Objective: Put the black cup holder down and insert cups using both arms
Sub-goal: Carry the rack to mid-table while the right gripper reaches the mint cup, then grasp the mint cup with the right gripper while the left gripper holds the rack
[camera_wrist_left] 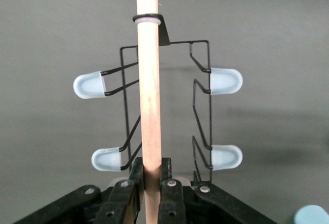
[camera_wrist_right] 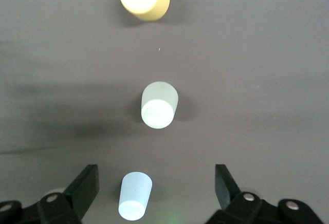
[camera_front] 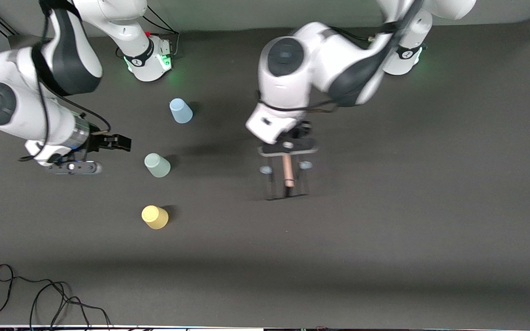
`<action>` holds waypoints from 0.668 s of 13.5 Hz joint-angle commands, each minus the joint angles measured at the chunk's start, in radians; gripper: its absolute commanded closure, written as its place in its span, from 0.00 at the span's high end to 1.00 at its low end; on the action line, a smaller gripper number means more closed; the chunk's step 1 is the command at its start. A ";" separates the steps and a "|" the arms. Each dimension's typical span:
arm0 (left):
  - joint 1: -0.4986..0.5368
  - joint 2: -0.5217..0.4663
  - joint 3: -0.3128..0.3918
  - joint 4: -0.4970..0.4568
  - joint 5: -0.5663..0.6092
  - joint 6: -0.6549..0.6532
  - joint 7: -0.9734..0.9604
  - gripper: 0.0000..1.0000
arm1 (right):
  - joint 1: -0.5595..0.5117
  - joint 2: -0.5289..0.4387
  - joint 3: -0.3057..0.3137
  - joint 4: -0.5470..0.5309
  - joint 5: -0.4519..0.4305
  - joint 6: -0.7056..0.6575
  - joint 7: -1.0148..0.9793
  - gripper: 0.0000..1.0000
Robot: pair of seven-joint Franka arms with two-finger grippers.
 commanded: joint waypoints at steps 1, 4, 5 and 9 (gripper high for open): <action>-0.057 0.087 0.013 0.110 0.005 -0.006 -0.047 0.00 | 0.030 -0.029 -0.010 -0.134 -0.019 0.103 0.027 1.00; -0.091 0.163 0.013 0.105 0.013 0.089 -0.046 0.00 | 0.032 -0.012 -0.010 -0.273 -0.019 0.287 0.047 1.00; -0.100 0.180 0.013 0.101 0.028 0.115 -0.046 0.00 | 0.033 0.011 -0.010 -0.283 -0.019 0.313 0.049 1.00; -0.115 0.210 0.013 0.093 0.038 0.125 -0.056 0.00 | 0.027 0.121 -0.013 -0.281 -0.017 0.418 0.050 1.00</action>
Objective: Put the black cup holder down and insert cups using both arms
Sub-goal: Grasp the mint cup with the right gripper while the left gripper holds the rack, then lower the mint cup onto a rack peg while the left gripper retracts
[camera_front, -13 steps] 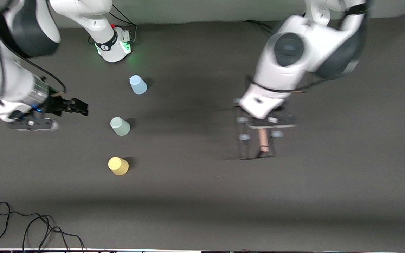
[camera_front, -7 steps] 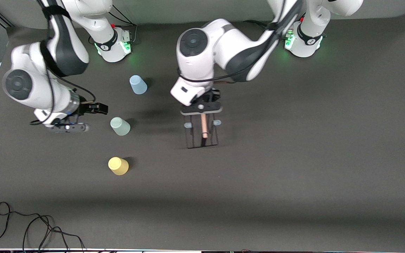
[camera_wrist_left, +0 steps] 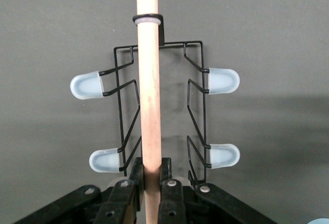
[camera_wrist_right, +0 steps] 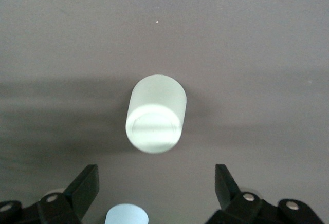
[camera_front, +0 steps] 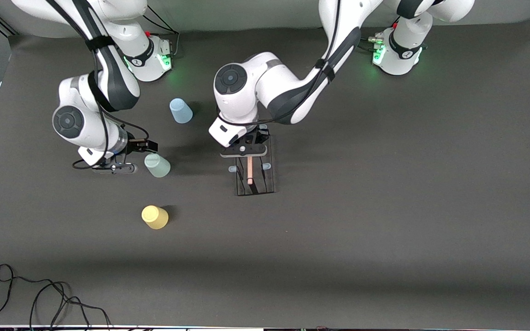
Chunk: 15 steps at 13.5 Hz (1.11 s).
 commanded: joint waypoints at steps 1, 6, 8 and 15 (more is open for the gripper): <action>-0.013 0.007 0.014 0.034 0.018 -0.008 -0.051 0.00 | 0.009 0.071 -0.007 0.009 -0.017 0.077 0.031 1.00; -0.007 0.000 0.022 0.006 0.025 0.034 -0.052 0.58 | 0.012 0.207 -0.007 0.009 -0.005 0.204 0.055 0.95; 0.002 -0.026 0.022 0.012 0.023 0.022 -0.050 0.92 | 0.012 0.201 -0.007 0.010 -0.005 0.197 0.056 0.67; 0.148 -0.355 0.016 -0.156 -0.038 -0.129 0.164 1.00 | 0.015 0.071 0.004 0.122 0.000 -0.124 0.066 0.26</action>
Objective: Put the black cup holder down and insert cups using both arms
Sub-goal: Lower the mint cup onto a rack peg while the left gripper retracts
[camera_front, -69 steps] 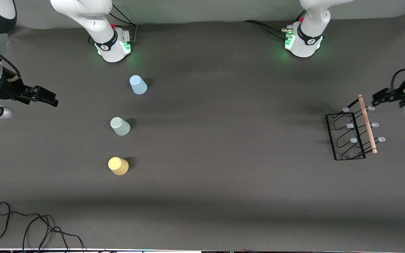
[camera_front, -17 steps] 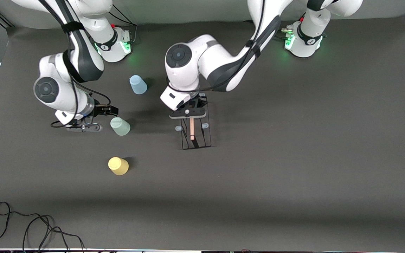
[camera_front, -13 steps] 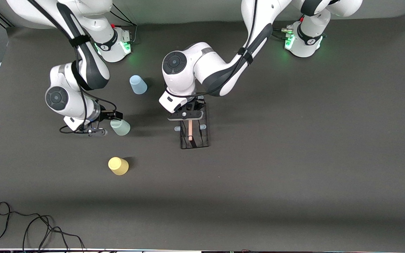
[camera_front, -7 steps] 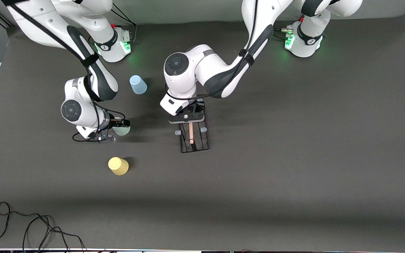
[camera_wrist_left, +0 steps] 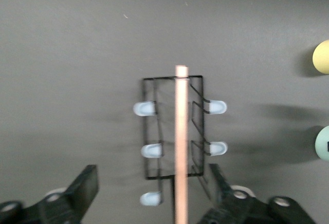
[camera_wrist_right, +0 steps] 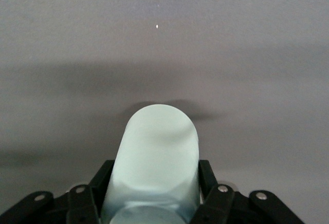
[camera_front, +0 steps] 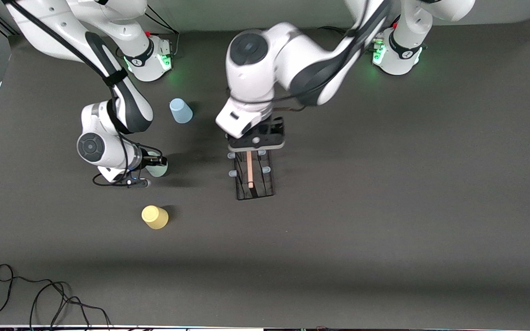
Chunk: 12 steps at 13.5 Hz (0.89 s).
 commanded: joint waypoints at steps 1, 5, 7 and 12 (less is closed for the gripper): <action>0.109 -0.223 -0.003 -0.249 -0.053 -0.002 0.159 1.00 | 0.034 -0.107 0.014 0.072 0.023 -0.194 0.064 0.26; 0.368 -0.487 0.003 -0.518 -0.102 -0.060 0.530 1.00 | 0.227 -0.153 0.014 0.159 0.138 -0.260 0.297 0.26; 0.511 -0.523 0.003 -0.530 -0.106 -0.121 0.714 1.00 | 0.351 -0.149 0.014 0.190 0.139 -0.268 0.446 0.26; 0.741 -0.558 0.006 -0.520 -0.113 -0.176 0.919 1.00 | 0.497 -0.140 0.015 0.191 0.158 -0.252 0.575 0.26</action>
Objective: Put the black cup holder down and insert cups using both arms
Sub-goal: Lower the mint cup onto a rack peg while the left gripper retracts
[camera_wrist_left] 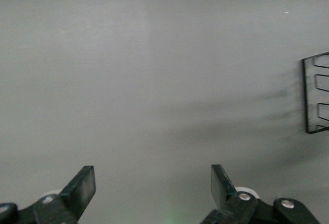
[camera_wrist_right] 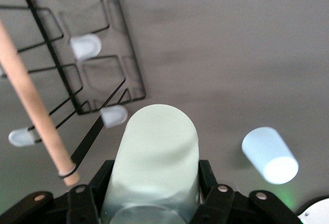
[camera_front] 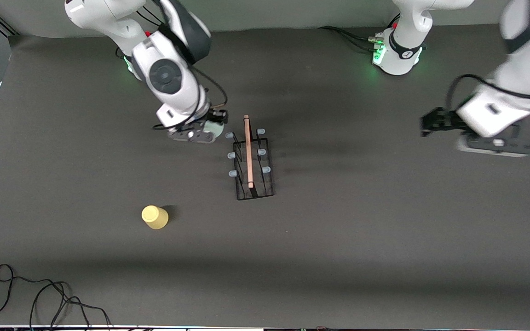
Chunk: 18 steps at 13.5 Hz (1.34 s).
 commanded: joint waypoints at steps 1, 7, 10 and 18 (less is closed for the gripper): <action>0.062 -0.032 -0.016 -0.014 -0.005 -0.014 0.044 1.00 | 0.029 0.019 -0.012 0.041 0.039 -0.004 0.052 0.26; 0.042 -0.037 0.034 0.037 0.061 -0.058 0.061 1.00 | 0.029 0.111 -0.018 0.080 0.033 0.104 0.048 0.26; -0.007 -0.035 0.088 0.047 0.061 -0.069 0.060 1.00 | 0.035 0.148 -0.018 0.092 0.032 0.108 0.047 0.32; 0.016 -0.032 0.053 0.054 0.054 -0.055 0.031 1.00 | 0.022 0.138 -0.136 0.216 0.029 -0.072 -0.087 1.00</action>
